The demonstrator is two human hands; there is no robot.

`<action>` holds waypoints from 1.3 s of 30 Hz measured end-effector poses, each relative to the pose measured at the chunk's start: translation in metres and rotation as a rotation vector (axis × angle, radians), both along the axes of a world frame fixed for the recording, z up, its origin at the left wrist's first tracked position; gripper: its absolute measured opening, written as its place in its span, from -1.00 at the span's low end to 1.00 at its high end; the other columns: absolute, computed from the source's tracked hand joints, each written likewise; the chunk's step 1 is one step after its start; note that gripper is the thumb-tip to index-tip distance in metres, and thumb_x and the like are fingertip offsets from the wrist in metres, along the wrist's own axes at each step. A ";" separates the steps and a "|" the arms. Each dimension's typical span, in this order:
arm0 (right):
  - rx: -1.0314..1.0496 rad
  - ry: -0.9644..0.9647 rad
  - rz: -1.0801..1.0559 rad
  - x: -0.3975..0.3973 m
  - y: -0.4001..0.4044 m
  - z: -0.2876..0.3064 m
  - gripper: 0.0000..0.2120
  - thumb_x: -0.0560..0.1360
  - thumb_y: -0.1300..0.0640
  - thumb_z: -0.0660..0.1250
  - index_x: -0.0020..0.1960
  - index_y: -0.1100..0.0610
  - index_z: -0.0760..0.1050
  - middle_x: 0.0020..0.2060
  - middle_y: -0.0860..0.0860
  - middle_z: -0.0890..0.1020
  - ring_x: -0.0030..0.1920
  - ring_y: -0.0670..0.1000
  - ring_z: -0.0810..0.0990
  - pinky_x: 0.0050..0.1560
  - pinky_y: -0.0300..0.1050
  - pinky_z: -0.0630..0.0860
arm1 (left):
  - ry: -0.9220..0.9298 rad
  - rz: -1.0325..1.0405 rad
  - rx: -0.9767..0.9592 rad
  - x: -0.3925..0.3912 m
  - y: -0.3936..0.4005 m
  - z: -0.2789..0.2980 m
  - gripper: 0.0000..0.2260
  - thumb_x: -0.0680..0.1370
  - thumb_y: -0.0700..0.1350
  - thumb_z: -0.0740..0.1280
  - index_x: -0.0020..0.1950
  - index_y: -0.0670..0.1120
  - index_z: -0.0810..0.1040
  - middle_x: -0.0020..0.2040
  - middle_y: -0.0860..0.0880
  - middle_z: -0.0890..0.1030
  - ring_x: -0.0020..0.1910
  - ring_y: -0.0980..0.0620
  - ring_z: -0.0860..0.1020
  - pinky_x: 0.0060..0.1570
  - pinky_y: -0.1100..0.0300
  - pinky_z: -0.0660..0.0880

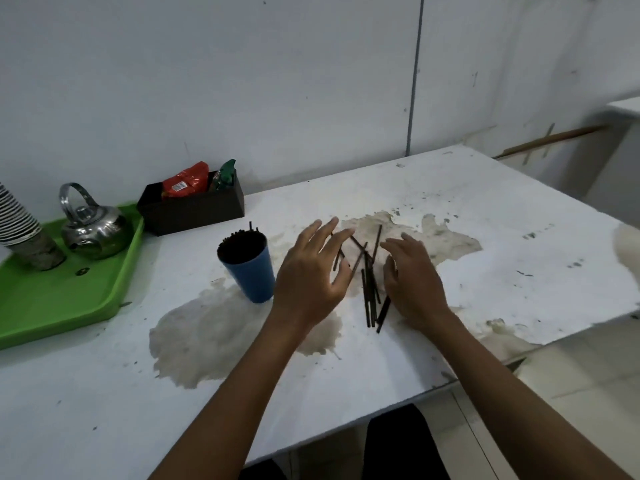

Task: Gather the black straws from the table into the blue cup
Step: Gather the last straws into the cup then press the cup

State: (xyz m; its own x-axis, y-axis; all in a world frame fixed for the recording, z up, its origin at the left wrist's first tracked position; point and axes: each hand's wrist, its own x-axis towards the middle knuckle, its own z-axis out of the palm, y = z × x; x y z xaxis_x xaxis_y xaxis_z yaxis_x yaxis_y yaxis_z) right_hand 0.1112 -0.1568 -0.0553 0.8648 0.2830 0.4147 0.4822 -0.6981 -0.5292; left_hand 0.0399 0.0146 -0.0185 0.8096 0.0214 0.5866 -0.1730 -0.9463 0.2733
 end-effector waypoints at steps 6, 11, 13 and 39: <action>0.004 0.068 -0.021 0.006 -0.017 -0.010 -0.65 0.61 0.21 0.16 0.36 0.24 0.47 0.37 0.17 0.47 0.48 0.13 0.27 0.43 0.01 0.26 | 0.294 0.163 -0.068 0.032 -0.007 -0.034 -0.49 0.55 0.19 0.20 0.50 0.16 0.28 0.58 0.05 0.19 0.56 -0.04 0.12 0.45 -0.10 0.25; -0.085 0.096 0.004 0.009 -0.013 -0.011 -0.60 0.64 0.10 0.10 0.44 0.18 0.38 0.46 0.15 0.37 0.51 0.09 0.21 0.50 -0.03 0.15 | 0.415 0.233 -0.019 0.059 -0.004 -0.043 -0.43 0.55 0.34 0.07 0.54 0.22 0.17 0.62 -0.01 0.01 0.59 -0.07 -0.05 0.52 -0.12 -0.01; -0.119 0.123 0.023 0.010 -0.014 -0.012 -0.57 0.65 0.03 0.07 0.47 0.10 0.35 0.51 0.11 0.29 0.54 0.06 0.15 0.52 -0.02 0.07 | 0.467 0.259 -0.033 0.065 -0.003 -0.047 -0.43 0.56 0.35 0.05 0.54 0.23 0.16 0.62 -0.06 -0.01 0.59 -0.09 -0.09 0.52 -0.12 -0.07; 0.405 0.273 -0.038 0.006 -0.034 -0.006 -0.42 0.35 0.55 0.16 0.29 0.20 0.54 0.18 0.06 0.63 0.22 -0.01 0.56 -0.05 -0.67 0.31 | 0.427 0.307 -0.171 0.006 -0.041 -0.046 0.00 0.22 0.61 0.21 0.50 0.05 0.21 0.38 0.01 0.36 0.31 -0.08 0.26 0.24 -0.05 0.30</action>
